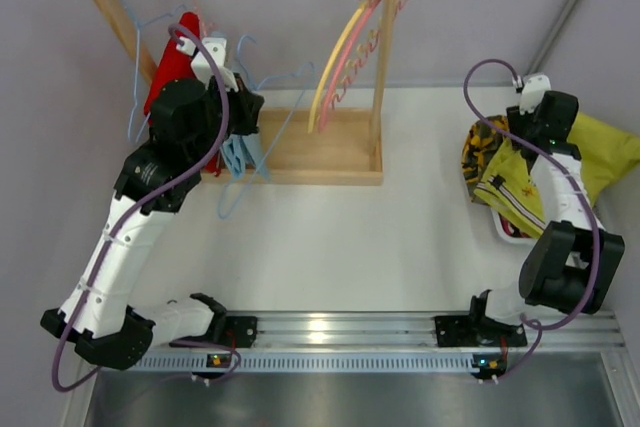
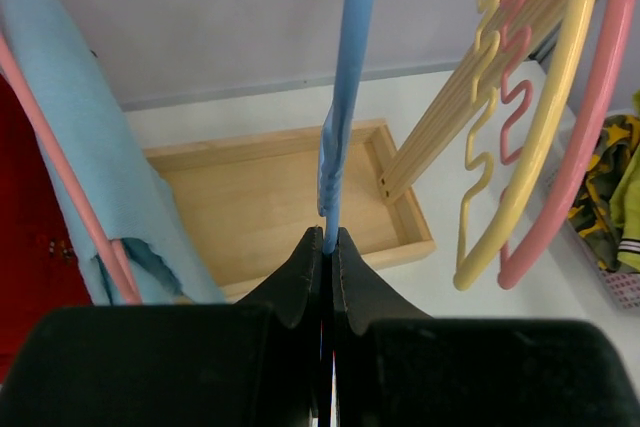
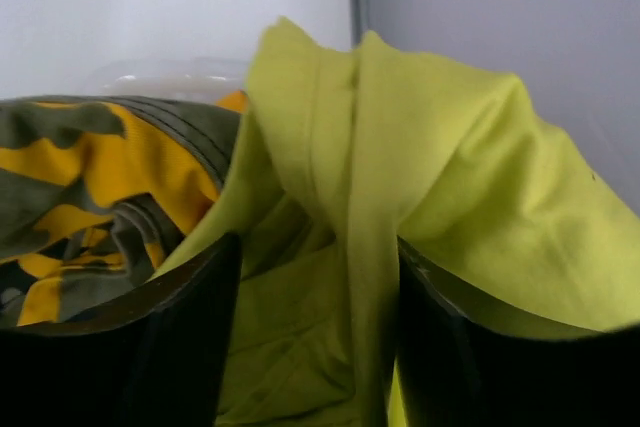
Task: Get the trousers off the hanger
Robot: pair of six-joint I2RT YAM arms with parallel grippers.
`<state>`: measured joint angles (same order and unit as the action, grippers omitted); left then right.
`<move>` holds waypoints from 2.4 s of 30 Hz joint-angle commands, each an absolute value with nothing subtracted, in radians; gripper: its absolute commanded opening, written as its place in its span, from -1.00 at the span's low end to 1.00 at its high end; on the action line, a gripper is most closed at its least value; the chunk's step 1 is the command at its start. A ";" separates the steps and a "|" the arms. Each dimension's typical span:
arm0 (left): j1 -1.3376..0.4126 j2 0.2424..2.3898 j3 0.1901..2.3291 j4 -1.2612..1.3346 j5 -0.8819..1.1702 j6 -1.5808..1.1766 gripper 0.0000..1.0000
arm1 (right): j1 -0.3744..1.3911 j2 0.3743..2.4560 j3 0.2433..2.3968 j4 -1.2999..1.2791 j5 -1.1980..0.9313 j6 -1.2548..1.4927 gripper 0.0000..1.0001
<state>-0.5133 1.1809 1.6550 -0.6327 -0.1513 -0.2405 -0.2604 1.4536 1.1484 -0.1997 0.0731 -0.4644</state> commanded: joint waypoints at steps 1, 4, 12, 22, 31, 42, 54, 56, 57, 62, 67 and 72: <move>-0.514 1.170 1.655 -0.522 -0.193 -0.123 -1.00 | -0.268 1.434 1.239 -0.279 -0.086 -0.397 0.21; -0.512 1.203 1.706 -0.503 -0.176 -0.095 -1.00 | -0.271 1.395 1.281 -0.328 -0.132 -0.371 0.74; -0.514 1.362 1.907 -0.465 -0.202 -0.040 -1.00 | -0.272 1.269 1.362 -0.436 -0.202 -0.319 0.99; -0.518 1.558 2.111 -0.362 -0.218 -0.034 -1.00 | -0.272 1.167 1.384 -0.515 -0.236 -0.291 0.99; -0.548 1.724 2.233 -0.308 -0.253 -0.045 -1.00 | -0.272 1.126 1.370 -0.526 -0.245 -0.281 0.99; -0.635 1.858 2.258 -0.210 -0.334 -0.009 -1.00 | -0.272 1.071 1.316 -0.522 -0.256 -0.291 0.99; -0.623 2.011 2.336 -0.143 -0.350 0.029 -1.00 | -0.275 1.029 1.272 -0.508 -0.258 -0.322 0.99; -0.617 2.025 2.348 -0.135 -0.348 0.029 -1.00 | -0.275 1.029 1.266 -0.506 -0.258 -0.325 0.99; -0.615 2.034 2.353 -0.132 -0.350 0.032 -1.00 | -0.278 1.028 1.264 -0.506 -0.258 -0.325 0.99; -0.606 2.069 2.370 -0.112 -0.357 0.037 -1.00 | -0.281 1.026 1.266 -0.505 -0.262 -0.328 0.99; -0.604 2.072 2.367 -0.106 -0.357 0.038 -1.00 | -0.281 1.028 1.264 -0.506 -0.265 -0.330 0.99; -0.604 2.042 2.333 -0.107 -0.367 0.031 -1.00 | -0.281 1.025 1.264 -0.506 -0.279 -0.327 0.99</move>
